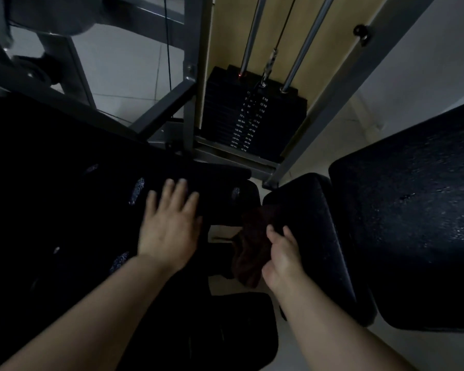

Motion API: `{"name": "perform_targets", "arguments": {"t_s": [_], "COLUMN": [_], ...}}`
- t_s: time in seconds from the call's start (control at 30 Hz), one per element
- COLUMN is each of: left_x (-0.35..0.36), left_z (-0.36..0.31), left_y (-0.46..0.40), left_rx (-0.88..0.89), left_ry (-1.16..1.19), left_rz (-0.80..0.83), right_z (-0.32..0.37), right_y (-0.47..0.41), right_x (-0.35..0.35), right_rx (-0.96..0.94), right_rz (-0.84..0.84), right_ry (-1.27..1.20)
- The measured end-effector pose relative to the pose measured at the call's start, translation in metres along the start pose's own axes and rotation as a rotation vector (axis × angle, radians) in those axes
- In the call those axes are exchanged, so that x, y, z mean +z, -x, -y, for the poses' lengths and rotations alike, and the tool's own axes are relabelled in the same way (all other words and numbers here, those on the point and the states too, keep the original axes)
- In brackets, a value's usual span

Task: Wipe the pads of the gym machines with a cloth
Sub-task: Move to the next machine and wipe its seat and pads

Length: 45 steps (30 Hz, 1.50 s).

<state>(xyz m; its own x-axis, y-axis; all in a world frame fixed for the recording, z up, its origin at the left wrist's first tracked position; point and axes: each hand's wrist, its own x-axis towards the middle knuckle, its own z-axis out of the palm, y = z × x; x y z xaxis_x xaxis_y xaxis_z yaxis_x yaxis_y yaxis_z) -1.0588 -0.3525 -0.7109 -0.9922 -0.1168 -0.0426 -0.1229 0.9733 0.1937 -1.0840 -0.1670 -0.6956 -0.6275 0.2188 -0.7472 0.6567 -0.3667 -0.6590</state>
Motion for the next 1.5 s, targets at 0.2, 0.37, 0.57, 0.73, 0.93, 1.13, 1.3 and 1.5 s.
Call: {"name": "perform_targets", "arguments": {"t_s": [0.2,0.37,0.57,0.73,0.93,1.13,1.3,1.5], "left_x": [0.010,0.018,0.023,0.023,0.025,0.023,0.022,0.024], "left_z": [0.050,0.056,0.054,0.054,0.054,0.052,0.051,0.052], "left_y": [-0.001,-0.003,-0.005,-0.003,-0.003,-0.002,-0.002,-0.003], "left_rx": [-0.065,-0.016,-0.002,-0.010,-0.014,-0.015,-0.017,-0.014], "left_ry": [-0.206,-0.197,-0.223,-0.241,-0.282,-0.271,-0.272,-0.272], "left_rz": [0.113,0.021,0.012,0.013,0.010,0.033,0.026,0.018], "right_z": [0.016,-0.026,-0.025,0.010,-0.010,-0.058,-0.041,0.007], "right_y": [-0.026,-0.072,-0.129,-0.171,-0.151,-0.085,-0.109,-0.172], "right_x": [0.030,0.065,0.077,0.105,0.090,0.044,0.034,0.087], "right_rx": [-0.318,-0.619,-1.004,-0.770,-0.756,-0.807,-0.937,-0.754], "right_rz": [-0.046,0.441,0.176,0.003,-0.046,0.176,0.265,0.033], "right_ry": [0.102,1.073,1.436,1.455,1.418,1.369,1.459,1.473]}}
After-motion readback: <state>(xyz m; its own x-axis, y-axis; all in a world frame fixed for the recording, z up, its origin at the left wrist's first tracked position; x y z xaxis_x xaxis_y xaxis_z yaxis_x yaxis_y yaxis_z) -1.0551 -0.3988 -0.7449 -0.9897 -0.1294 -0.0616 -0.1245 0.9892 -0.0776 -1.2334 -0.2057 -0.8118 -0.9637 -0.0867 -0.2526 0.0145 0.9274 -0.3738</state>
